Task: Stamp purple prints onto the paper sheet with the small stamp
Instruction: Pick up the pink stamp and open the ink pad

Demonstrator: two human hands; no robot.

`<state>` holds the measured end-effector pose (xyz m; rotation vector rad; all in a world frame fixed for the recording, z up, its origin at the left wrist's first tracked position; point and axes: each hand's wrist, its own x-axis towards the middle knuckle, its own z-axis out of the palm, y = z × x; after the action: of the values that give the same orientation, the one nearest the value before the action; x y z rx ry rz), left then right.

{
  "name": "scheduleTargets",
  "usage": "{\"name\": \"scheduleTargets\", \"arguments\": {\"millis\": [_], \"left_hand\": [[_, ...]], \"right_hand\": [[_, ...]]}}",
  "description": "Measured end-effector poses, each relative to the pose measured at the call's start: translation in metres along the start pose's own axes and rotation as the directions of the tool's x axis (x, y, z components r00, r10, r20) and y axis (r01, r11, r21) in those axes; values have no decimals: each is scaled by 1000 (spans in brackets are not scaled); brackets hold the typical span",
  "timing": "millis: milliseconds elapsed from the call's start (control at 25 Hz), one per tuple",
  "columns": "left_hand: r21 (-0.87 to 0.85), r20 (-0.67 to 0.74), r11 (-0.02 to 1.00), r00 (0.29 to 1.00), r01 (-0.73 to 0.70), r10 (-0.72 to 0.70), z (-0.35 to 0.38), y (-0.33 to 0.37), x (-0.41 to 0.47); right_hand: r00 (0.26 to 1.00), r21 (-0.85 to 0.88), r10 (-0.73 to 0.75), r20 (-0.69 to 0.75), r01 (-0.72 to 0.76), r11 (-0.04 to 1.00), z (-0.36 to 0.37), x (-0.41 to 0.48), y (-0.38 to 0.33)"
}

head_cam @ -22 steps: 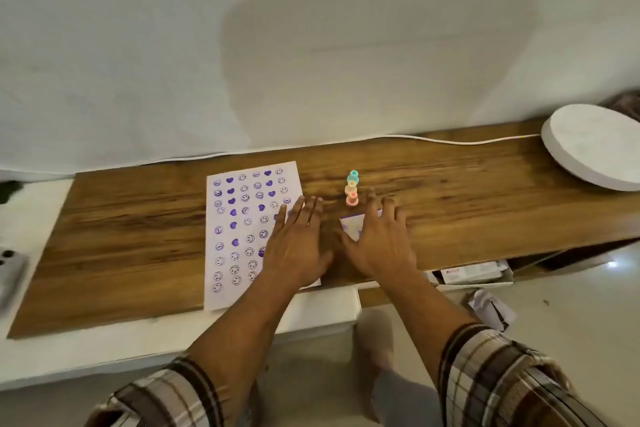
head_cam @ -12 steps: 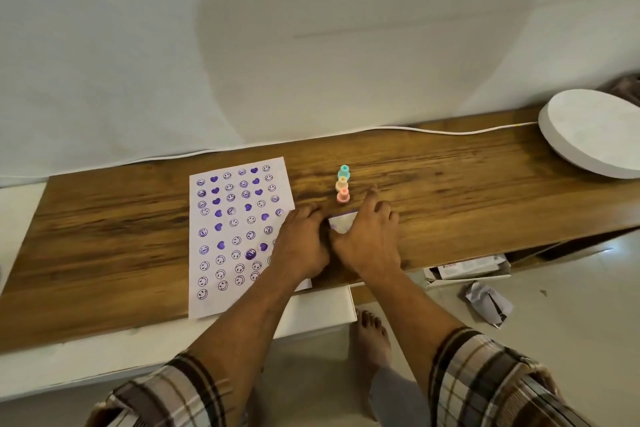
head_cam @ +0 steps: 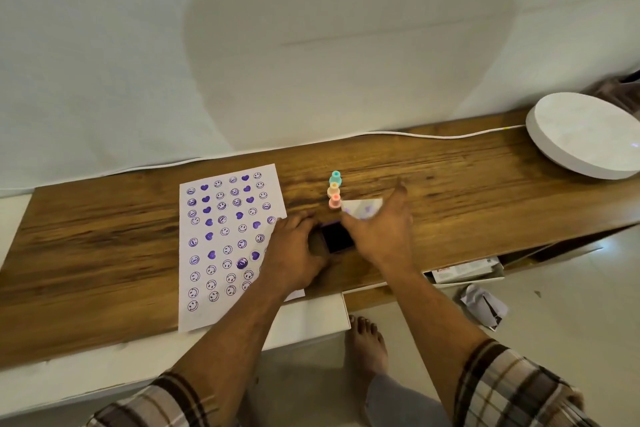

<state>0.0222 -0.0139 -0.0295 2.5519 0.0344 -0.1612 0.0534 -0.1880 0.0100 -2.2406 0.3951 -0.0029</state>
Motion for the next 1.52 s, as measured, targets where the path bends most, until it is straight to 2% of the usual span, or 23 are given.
{"name": "scheduleTargets", "arguments": {"millis": [120, 240, 360, 520, 720, 800, 1000, 1120, 1360, 1520], "left_hand": [[-2, 64, 1000, 998, 27, -27, 0, -1, -1], [-47, 92, 998, 995, 44, -40, -4, -2, -1], [-63, -55, 992, 992, 111, -115, -6, 9, 14], [-157, -194, 966, 952, 207, -235, 2, 33, 47], [-159, -262, 969, 938, 191, -228, 12, 46, 63], [-187, -283, 967, 933, 175, -224, 9, 47, 60], [-284, -250, 957, 959, 56, -130, -5, 37, 23], [-379, -312, 925, 942, -4, -123, -18, 24, 1], [-429, -350, 903, 927, -28, -138, -21, 5, -25], [-550, -274, 835, 943, 5, -187, -18, -5, -30]], "right_hand": [[993, -85, 28, -112, -37, 996, -18, 23, 19], [992, -223, 6, -128, -35, 974, -21, 34, 38], [993, -307, -35, -116, -3, 952, -19, 34, 47], [980, -201, -80, -179, 44, 979, -23, 21, 43], [955, 120, -85, -285, 124, 985, -18, -14, 15], [968, 208, -100, -232, 150, 967, -16, -24, 7], [997, 304, -47, 56, 28, 952, -8, -32, -10], [982, 366, -39, 182, -31, 930, 3, -41, -19], [960, 411, -17, 278, -103, 906, 26, -47, -20], [962, 477, 48, 269, -177, 861, 32, -44, -20]]}}
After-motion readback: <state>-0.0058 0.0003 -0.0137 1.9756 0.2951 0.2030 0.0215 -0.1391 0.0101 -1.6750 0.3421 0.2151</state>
